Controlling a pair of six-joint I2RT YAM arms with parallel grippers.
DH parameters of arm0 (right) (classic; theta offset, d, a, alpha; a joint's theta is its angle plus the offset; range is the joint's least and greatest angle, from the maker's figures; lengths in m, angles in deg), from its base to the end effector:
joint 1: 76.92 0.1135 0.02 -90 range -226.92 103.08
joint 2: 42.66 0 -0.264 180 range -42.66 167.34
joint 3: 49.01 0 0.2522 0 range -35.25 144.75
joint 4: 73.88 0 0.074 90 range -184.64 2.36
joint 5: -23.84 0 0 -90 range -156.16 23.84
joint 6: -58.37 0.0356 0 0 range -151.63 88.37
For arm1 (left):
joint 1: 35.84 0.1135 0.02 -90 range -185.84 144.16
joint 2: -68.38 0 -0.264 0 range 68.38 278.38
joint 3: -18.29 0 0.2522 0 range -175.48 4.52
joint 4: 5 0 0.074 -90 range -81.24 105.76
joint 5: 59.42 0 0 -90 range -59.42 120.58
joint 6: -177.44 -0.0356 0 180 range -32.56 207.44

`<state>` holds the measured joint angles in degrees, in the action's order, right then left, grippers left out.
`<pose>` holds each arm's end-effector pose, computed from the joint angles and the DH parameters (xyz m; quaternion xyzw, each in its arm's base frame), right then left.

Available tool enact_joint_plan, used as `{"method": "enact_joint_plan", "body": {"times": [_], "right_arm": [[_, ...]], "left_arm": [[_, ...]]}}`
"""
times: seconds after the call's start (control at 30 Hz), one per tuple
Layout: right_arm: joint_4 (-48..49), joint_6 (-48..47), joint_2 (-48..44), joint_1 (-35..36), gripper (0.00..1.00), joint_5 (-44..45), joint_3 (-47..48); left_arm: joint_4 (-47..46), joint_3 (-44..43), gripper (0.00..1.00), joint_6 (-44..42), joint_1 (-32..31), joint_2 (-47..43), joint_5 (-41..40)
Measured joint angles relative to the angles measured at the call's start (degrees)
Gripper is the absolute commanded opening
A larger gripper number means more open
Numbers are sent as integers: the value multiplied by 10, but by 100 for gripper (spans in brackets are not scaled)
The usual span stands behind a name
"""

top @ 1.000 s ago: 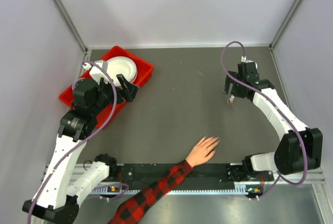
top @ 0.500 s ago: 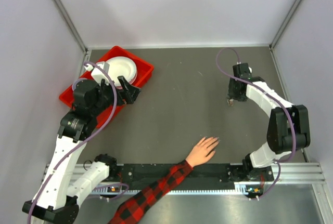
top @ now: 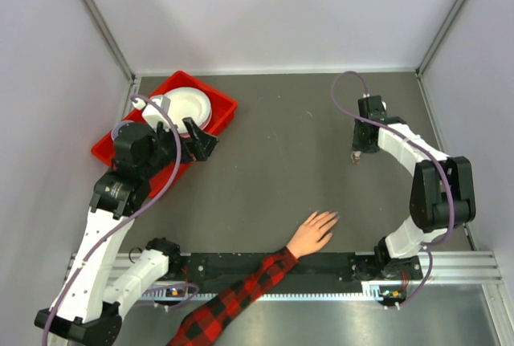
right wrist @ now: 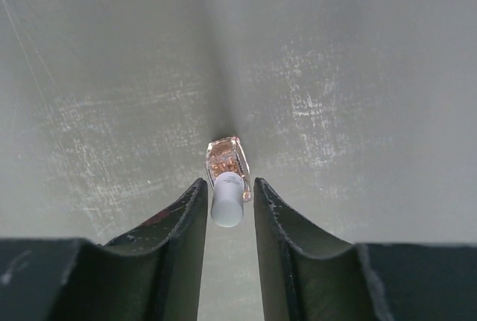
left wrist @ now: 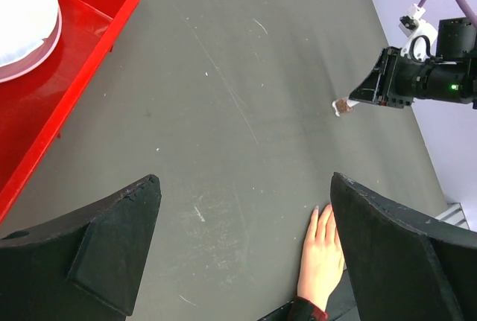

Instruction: Paint the nails

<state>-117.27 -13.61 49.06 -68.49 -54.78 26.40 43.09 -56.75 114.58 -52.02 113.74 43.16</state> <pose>0.3224 0.0407 0.2125 0.1061 0.9550 -0.0337 0.2751 0.1484 -0.0511 0.3919 -0.0132 0.8087 -0.2972 0.5075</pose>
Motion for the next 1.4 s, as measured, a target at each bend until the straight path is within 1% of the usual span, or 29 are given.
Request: {"method": "enact_joint_plan", "body": {"times": [0.07,0.1,0.2,0.3,0.43,0.53,0.63,0.77,0.87,0.93,1.0,1.07,1.17,1.27,1.4], "right_arm": [[1,0,2,0,26,-1,0],[1,-1,2,0,14,-2,0],[1,-6,3,0,0,-5,0],[1,-9,3,0,0,-5,1],[-8,-11,3,10,0,11,3],[-26,-15,-9,24,0,12,3],[-46,-24,-44,50,0,2,3],[-82,-26,-81,84,0,-49,23],[-108,-25,-94,120,0,-91,55],[-126,-29,-109,159,0,-116,73],[-140,-35,-127,184,0,-145,79],[-157,-41,-151,198,0,-181,83],[-180,-52,-177,199,0,-234,99],[-200,-69,-180,201,0,-291,141],[-215,-90,-181,210,0,-355,182]], "left_arm": [[0,0,99,0,0,2,1],[0,0,99,0,0,2,2],[0,0,99,0,0,3,7],[-2,1,99,0,0,6,18],[-33,16,93,0,0,22,50],[-83,38,87,4,0,43,93],[-161,77,86,23,0,67,145],[-249,120,86,50,-7,90,191],[-292,123,84,44,-31,115,209],[-301,111,81,14,-63,141,214],[-301,90,79,-21,-95,173,226],[-304,80,78,-51,-113,195,241],[-305,82,78,-105,-121,208,278],[-300,85,78,-158,-121,208,326],[-298,85,77,-199,-129,215,389]]}}
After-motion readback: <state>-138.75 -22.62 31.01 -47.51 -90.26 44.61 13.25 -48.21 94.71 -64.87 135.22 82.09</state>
